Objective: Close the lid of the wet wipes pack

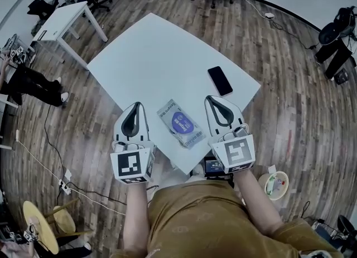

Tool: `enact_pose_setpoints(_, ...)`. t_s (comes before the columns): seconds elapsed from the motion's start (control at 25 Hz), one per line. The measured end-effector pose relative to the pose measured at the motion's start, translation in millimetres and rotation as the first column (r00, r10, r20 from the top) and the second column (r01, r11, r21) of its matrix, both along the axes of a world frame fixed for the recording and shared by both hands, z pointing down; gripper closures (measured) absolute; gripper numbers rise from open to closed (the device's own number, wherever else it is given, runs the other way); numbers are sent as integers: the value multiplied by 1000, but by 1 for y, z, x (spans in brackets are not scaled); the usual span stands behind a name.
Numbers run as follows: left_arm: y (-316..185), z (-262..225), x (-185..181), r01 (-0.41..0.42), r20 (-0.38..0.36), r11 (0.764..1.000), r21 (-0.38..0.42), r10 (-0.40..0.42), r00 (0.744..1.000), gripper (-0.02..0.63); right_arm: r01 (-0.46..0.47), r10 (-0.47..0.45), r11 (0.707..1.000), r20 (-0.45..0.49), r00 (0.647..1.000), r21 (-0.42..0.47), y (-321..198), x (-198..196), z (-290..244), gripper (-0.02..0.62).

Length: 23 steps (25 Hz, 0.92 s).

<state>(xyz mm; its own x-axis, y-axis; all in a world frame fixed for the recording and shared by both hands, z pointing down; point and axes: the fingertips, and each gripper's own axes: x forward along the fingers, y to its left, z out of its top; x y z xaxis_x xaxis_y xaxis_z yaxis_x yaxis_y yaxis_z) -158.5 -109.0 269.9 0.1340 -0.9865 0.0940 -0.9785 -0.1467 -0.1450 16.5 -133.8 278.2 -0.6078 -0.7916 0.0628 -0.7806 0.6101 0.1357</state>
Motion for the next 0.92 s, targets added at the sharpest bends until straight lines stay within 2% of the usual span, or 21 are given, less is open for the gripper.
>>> enact_pose_setpoints(0.28, -3, 7, -8, 12, -4, 1000, -11, -12, 1000, 600, -21, 22, 999, 39, 999, -25, -5, 4, -2, 588)
enact_pose_setpoints(0.92, -2, 6, -2, -7, 0, 1000, -9, 7, 1000, 600, -33, 34, 999, 26, 999, -24, -5, 8, 0, 588)
